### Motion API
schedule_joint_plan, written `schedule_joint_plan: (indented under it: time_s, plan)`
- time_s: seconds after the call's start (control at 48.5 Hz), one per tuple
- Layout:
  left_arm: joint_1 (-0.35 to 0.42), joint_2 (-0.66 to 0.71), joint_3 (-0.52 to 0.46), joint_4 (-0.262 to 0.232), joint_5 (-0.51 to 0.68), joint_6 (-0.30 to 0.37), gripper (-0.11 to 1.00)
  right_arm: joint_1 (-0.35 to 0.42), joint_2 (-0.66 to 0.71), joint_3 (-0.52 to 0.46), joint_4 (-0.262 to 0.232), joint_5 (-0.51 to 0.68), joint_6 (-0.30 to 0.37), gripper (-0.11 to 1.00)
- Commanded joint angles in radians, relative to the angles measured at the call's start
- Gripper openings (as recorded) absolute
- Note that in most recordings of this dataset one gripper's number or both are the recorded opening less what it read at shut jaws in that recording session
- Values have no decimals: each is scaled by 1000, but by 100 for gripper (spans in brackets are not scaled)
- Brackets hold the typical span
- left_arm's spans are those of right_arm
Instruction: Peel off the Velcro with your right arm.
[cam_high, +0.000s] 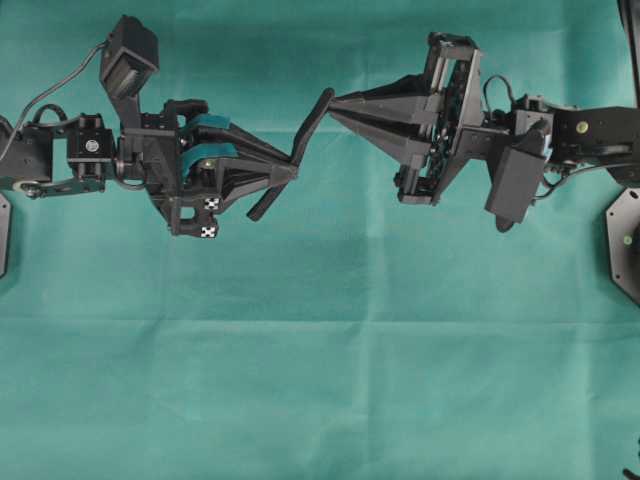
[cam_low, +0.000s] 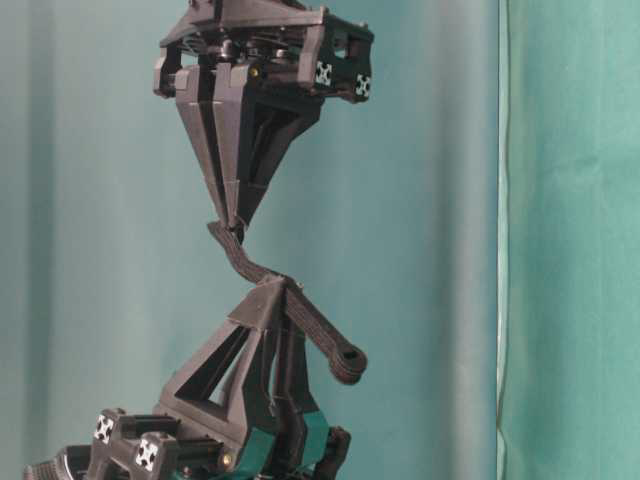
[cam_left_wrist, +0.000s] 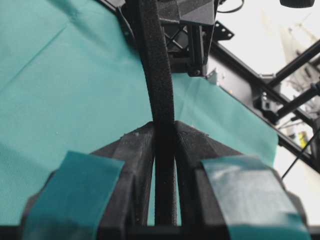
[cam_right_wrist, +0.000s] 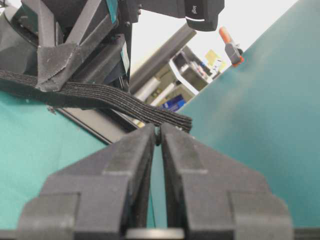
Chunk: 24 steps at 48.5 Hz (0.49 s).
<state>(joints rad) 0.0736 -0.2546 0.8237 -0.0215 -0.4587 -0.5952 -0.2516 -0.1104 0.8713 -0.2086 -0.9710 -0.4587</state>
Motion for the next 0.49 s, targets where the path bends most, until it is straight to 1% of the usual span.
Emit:
schedule_joint_plan:
  time_s: [0.0,0.227,0.474]
  plan:
    - [-5,-8,-14,2,-11,3,10,-5,-9,-11,5,-9,5,-8]
    - [-5,-8,-17,2,-11,6,10,3,-9,5,3,-6,8,-8]
    - [-5,-8,-17,2,-18,8,10,29,-9,8,3,5,9,-8]
